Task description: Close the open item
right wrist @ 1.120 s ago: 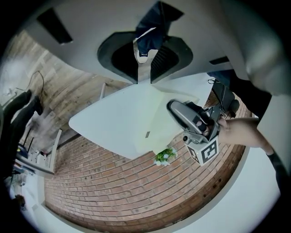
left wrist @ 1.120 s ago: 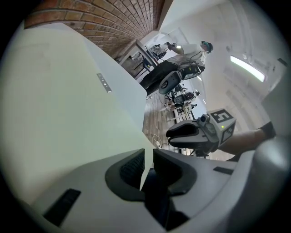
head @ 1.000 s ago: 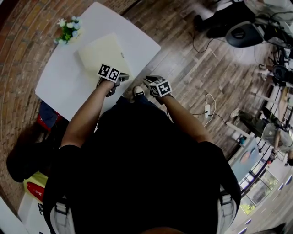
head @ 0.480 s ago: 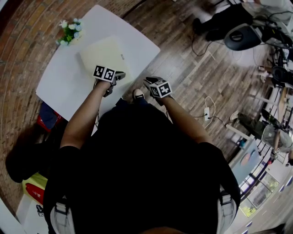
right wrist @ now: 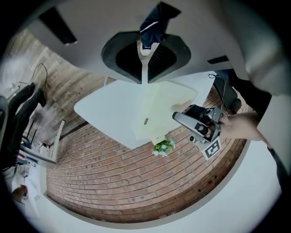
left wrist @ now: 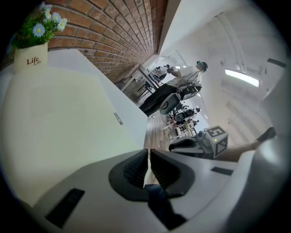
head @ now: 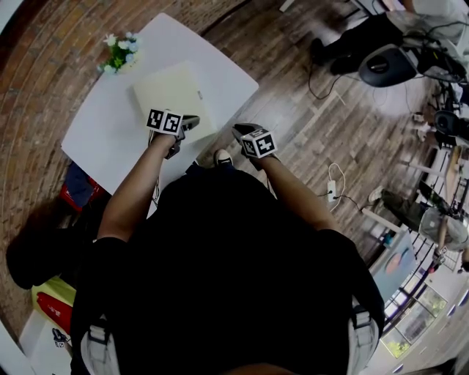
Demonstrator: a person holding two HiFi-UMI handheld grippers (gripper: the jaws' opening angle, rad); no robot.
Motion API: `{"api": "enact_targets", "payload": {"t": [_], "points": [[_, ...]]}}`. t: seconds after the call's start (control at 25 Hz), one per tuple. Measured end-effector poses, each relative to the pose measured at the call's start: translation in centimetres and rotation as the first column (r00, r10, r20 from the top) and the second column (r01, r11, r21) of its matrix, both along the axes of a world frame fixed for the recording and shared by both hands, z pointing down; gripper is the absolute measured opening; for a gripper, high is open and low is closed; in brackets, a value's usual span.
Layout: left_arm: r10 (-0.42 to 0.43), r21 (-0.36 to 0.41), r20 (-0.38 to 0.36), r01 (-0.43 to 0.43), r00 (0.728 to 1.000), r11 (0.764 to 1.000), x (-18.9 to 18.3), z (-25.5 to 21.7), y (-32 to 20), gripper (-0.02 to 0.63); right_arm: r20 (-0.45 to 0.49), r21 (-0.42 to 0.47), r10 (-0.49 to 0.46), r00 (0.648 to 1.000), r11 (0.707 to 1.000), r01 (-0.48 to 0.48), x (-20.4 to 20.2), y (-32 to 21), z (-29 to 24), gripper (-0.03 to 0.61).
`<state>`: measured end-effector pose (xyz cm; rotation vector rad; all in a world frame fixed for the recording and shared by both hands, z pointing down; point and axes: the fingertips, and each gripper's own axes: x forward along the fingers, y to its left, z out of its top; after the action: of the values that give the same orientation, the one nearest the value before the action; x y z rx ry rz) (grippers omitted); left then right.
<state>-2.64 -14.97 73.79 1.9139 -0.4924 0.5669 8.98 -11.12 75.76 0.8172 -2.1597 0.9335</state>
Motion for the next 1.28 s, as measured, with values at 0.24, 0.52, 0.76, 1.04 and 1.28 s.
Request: {"api": "enact_targets", "payload": {"t": [0.24, 0.52, 0.76, 1.04, 1.28], "points": [[-0.046, 0.063, -0.005, 0.046, 0.999, 0.997, -1.1, -1.8, -0.3, 0.014, 0.014, 0.025, 0.008, 1.000, 1.000, -0.009, -0.2, -0.7, -1.4, 0.039], [-0.086, 0.130, 0.009, 0.084, 0.996, 0.988, -2.0, -3.4, -0.2, 0.012, 0.032, 0.067, -0.005, 0.999, 0.998, 0.002, -0.3, -1.6, -3.0, 0.023], [-0.127, 0.181, 0.016, 0.122, 0.992, 0.976, -2.6, -4.7, 0.1, 0.011, 0.056, 0.089, -0.006, 0.998, 0.996, 0.001, 0.0, -2.3, -4.0, 0.023], [-0.179, 0.217, 0.023, 0.170, 0.984, 0.961, -3.2, -5.7, 0.5, 0.011, 0.050, 0.112, -0.020, 0.999, 0.994, 0.015, 0.8, -2.8, -4.6, 0.023], [-0.230, 0.228, 0.011, 0.222, 0.973, 0.948, -3.4, -6.6, 1.2, 0.011, 0.053, 0.139, -0.026, 0.998, 0.990, 0.018, 1.6, -3.3, -5.2, 0.023]]}}
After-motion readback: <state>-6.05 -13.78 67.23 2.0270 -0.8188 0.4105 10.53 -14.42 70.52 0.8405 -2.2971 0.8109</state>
